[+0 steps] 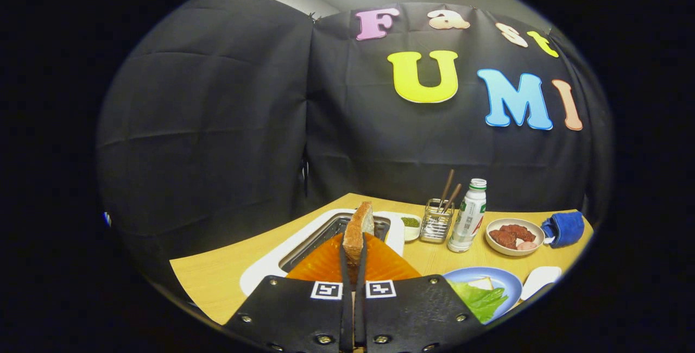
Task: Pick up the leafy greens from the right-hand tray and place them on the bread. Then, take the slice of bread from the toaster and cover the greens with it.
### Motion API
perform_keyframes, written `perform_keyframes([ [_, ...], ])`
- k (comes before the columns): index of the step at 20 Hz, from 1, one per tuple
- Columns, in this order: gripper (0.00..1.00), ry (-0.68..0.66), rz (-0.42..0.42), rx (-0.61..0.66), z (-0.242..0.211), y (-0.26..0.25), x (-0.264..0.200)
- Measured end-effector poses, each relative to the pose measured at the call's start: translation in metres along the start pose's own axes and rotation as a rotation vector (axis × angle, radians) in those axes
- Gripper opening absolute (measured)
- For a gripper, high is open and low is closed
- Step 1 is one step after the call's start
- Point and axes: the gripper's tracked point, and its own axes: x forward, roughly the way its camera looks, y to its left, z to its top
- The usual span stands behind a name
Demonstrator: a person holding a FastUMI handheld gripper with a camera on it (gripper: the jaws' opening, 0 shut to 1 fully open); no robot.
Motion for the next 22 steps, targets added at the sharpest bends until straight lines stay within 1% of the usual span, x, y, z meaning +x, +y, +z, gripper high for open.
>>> perform_keyframes([
  [3, 0.02, -0.036, 0.01, 0.038, 0.018, -0.002, -0.009],
  [11, 0.01, -0.097, 0.038, 0.136, 0.065, -0.029, -0.037],
  [13, 0.01, -0.113, 0.025, 0.135, 0.075, -0.042, -0.048],
  [16, 0.01, -0.106, -0.008, 0.129, 0.067, -0.065, -0.064],
  [19, 0.01, -0.077, -0.052, 0.107, 0.048, -0.094, -0.079],
  [22, 0.02, -0.087, -0.104, 0.124, 0.039, -0.123, -0.092],
])
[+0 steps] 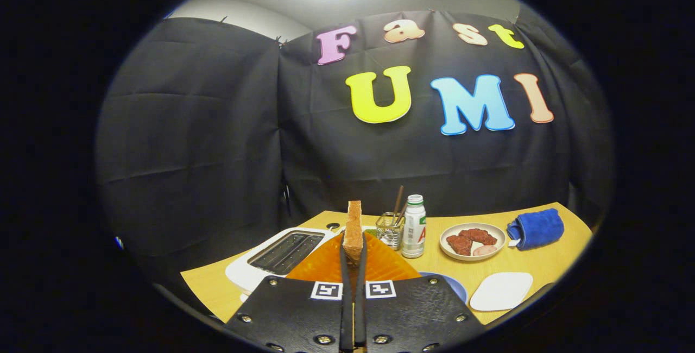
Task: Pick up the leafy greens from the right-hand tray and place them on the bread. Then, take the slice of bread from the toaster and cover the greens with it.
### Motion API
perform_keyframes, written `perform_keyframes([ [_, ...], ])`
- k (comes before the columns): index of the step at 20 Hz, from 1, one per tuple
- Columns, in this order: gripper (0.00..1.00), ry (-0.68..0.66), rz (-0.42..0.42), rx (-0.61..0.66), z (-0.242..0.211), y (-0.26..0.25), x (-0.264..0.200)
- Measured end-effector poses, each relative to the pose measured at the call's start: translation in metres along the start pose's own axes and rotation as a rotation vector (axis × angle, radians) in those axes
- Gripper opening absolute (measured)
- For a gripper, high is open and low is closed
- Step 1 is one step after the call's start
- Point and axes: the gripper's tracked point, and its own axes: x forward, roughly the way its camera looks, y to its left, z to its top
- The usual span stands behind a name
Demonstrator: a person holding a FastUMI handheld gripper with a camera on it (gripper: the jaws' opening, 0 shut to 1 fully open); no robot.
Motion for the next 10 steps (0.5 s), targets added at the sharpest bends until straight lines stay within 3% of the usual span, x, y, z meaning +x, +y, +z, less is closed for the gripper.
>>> perform_keyframes([
  [3, 0.01, -0.006, -0.041, 0.001, -0.004, -0.026, -0.005],
  [10, 0.02, 0.017, -0.022, 0.024, -0.025, -0.04, -0.006],
])
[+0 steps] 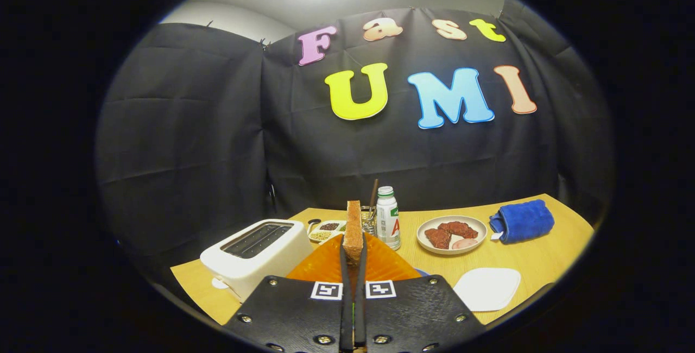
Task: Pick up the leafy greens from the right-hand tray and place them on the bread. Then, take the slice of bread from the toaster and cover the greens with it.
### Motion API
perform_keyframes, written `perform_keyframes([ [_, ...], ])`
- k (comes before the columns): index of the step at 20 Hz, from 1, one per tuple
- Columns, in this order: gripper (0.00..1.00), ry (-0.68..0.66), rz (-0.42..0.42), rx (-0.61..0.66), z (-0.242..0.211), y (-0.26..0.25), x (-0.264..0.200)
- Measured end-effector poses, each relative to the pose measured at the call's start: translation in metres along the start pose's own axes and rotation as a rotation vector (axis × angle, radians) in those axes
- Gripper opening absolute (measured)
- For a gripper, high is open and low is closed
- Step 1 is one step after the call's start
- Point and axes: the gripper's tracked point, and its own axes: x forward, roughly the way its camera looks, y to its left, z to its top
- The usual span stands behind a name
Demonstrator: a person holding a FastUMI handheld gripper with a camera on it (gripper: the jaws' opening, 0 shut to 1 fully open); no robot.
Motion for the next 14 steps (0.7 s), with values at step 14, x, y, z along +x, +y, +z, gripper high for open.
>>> perform_keyframes([
  [14, 0.01, 0.101, 0.043, -0.004, -0.062, 0.019, 0.029],
])
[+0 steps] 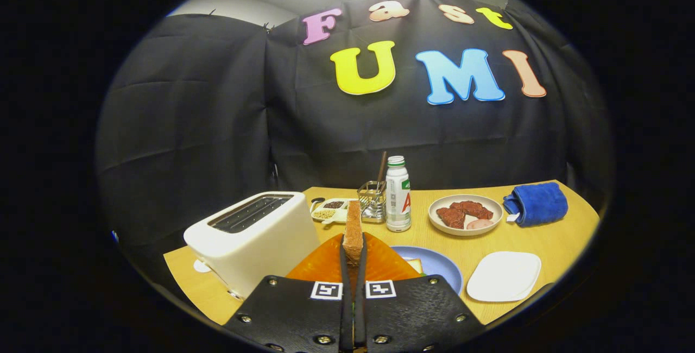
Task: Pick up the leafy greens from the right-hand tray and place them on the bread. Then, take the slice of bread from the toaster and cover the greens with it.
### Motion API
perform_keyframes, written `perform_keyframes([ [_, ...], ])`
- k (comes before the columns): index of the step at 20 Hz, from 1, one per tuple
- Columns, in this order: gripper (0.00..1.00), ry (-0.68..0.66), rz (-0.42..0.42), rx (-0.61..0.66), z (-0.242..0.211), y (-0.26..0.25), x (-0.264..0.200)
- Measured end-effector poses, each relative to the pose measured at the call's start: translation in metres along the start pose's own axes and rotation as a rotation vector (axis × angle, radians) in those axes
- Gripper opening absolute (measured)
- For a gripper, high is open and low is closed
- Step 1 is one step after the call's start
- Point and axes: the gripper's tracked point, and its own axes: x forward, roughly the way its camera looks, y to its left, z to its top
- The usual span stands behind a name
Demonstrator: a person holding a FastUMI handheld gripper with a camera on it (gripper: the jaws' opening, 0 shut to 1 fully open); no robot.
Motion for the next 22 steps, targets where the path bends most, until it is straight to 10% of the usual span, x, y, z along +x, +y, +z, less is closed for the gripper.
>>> perform_keyframes([
  [12, 0.03, 0.118, -0.024, 0.065, -0.037, -0.023, 0.019],
  [22, 0.3, 0.173, -0.119, 0.002, -0.052, -0.061, 0.015],
])
